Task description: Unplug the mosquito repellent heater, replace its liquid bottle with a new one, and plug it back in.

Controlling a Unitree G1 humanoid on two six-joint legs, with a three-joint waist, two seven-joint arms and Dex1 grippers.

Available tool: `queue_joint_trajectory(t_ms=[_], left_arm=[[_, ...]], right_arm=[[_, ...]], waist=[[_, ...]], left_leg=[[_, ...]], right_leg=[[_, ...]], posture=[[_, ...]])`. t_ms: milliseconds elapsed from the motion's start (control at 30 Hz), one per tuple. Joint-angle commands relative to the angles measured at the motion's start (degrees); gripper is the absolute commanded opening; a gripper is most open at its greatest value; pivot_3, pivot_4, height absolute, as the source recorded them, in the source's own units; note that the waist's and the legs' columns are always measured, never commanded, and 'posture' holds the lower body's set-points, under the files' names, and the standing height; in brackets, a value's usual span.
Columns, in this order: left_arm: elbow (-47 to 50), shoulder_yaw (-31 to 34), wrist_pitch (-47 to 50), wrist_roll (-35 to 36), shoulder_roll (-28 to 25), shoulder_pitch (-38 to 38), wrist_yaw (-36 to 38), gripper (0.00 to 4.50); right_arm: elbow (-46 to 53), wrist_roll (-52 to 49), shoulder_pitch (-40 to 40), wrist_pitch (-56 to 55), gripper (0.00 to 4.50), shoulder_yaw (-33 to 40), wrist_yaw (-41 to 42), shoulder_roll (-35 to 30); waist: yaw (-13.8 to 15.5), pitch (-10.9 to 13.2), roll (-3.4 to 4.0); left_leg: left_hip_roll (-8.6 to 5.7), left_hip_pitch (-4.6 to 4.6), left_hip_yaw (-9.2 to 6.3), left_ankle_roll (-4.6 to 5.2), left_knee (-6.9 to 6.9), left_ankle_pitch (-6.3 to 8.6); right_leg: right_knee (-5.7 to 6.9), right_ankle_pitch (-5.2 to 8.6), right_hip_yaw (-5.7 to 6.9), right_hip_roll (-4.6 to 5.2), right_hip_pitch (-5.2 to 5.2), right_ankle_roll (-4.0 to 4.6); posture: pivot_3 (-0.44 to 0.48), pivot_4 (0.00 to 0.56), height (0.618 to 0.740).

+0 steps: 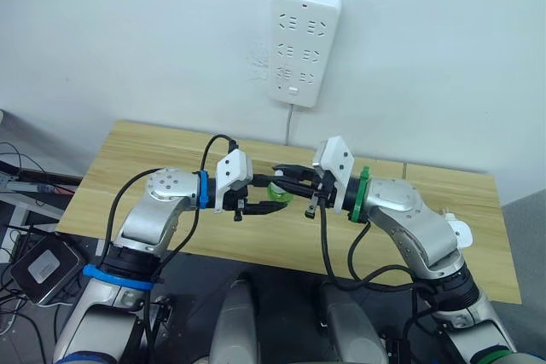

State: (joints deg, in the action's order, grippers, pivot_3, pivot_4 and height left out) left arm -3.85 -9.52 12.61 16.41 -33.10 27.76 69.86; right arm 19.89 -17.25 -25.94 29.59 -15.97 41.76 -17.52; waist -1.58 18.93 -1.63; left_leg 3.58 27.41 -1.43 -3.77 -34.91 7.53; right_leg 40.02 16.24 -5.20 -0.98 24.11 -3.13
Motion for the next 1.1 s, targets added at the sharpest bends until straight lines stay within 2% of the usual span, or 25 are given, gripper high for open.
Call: queue_joint_trajectory(t_ms=[33, 233, 333, 633, 800, 867, 900, 1100], left_arm=[[3.8, 0.8, 0.2, 1.2, -0.5, -0.2, 0.2, 2.16], [6.2, 1.0, 1.1, 1.7, -1.4, -1.4, 0.7, 2.16], [6.6, 1.2, 1.3, 1.7, -1.4, -1.8, 0.3, 2.16], [7.3, 1.3, 1.8, 1.7, -0.8, -2.5, -1.4, 2.16], [6.4, 1.0, 1.5, 1.5, -0.4, -1.6, -1.5, 2.16], [6.2, 0.7, 1.3, 1.4, -0.5, -1.5, -1.1, 2.16], [6.1, 0.7, 1.2, 1.4, -0.6, -1.5, -1.0, 2.16], [5.8, 0.7, 1.3, 1.3, -0.6, -1.0, -0.6, 2.16]], right_arm=[[1.4, -3.1, 0.4, 0.4, 0.31, 0.0, 2.5, 0.0], [-2.7, -6.6, -4.8, 0.2, 0.31, 1.5, 9.2, -1.4], [-3.9, -6.6, -5.4, -0.2, 1.32, 2.0, 9.9, -1.9], [-0.5, -4.0, -1.3, -0.5, 4.47, 1.0, 4.9, -0.9], [0.3, -3.6, -0.6, 0.0, 4.47, 0.3, 2.9, -0.2], [0.1, -3.7, -0.5, -0.2, 4.09, 0.2, 2.8, -0.2], [-0.1, -3.7, -0.5, -0.2, 3.89, 0.2, 3.0, -0.3], [-0.5, -3.8, -0.4, -0.4, 1.76, 0.2, 3.5, -0.8]], waist=[[0.0, 0.0, 0.0], [0.1, -0.1, -0.04], [0.1, -0.1, -0.06], [0.3, -0.1, -0.06], [0.2, -0.1, -0.06], [0.2, -0.1, -0.06], [0.2, -0.1, -0.06], [0.2, -0.1, -0.06]], left_leg=[[0.0, 0.0, 0.0, 0.0, 0.0, 0.0], [0.0, -0.01, -0.01, 0.0, -0.03, 0.0], [0.0, -0.01, -0.05, 0.0, -0.02, 0.0], [-0.01, 0.0, -0.05, 0.0, -0.02, 0.0], [-0.01, -0.01, -0.05, 0.0, -0.03, 0.0], [-0.01, -0.01, -0.05, 0.0, -0.03, 0.0], [-0.01, -0.01, -0.05, 0.0, -0.03, 0.0], [-0.01, -0.01, -0.05, 0.0, -0.03, 0.0]], right_leg=[[0.0, 0.0, 0.0, 0.0, 0.0, 0.0], [0.02, 0.0, 0.01, 0.0, -0.02, 0.0], [0.02, 0.0, 0.07, 0.0, -0.03, 0.01], [0.04, -0.01, 0.06, 0.02, -0.03, 0.01], [0.05, -0.01, 0.07, 0.01, -0.03, 0.01], [0.05, -0.01, 0.06, 0.01, -0.03, 0.01], [0.05, -0.01, 0.06, 0.01, -0.03, 0.01], [0.05, -0.01, 0.07, 0.01, -0.03, 0.01]], posture=[[0.058, 0.281, 0.74], [0.08, 0.274, 0.74], [0.089, 0.273, 0.74], [0.083, 0.277, 0.74], [0.068, 0.284, 0.74], [0.065, 0.286, 0.74], [0.065, 0.286, 0.74], [0.061, 0.292, 0.74]])
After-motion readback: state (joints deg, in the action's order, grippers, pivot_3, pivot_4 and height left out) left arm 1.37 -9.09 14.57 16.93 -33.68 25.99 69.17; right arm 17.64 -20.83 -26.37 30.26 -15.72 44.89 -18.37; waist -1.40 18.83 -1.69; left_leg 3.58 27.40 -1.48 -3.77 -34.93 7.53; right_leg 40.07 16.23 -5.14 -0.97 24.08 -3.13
